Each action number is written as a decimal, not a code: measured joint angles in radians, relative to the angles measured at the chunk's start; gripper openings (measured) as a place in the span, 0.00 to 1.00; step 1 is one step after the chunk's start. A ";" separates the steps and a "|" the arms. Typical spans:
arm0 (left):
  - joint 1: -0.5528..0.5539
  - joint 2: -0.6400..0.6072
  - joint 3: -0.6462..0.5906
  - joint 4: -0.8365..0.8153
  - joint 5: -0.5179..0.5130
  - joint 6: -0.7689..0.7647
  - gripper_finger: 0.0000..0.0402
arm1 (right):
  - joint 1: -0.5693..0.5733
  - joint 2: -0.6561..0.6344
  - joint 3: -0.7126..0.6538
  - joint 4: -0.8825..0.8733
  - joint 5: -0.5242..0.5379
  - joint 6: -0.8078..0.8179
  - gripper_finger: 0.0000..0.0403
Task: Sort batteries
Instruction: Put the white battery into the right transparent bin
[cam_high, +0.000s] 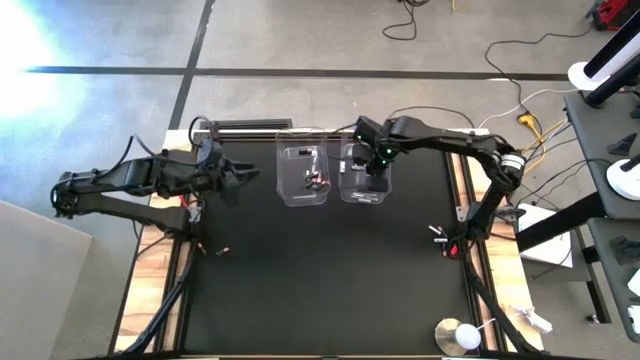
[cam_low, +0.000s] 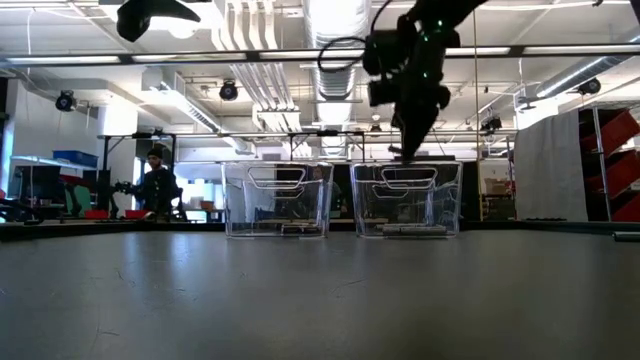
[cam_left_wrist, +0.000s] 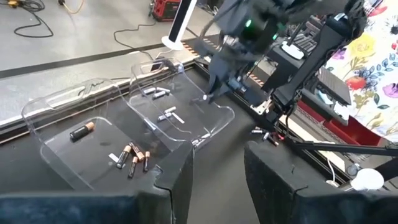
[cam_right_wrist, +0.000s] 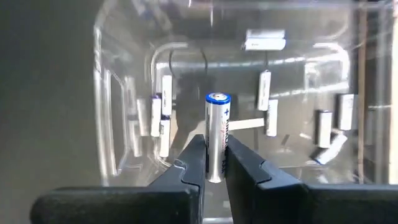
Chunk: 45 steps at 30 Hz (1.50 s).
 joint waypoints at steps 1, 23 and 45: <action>0.000 -0.001 0.000 0.000 0.000 0.002 0.31 | -0.005 0.000 -0.029 0.025 0.000 -0.011 0.08; 0.001 0.018 0.000 -0.001 -0.015 0.017 0.31 | -0.056 0.204 -0.045 0.062 0.011 -0.191 0.08; 0.000 0.048 0.000 -0.013 0.029 0.010 0.31 | -0.069 0.343 -0.011 0.112 0.051 -0.121 0.08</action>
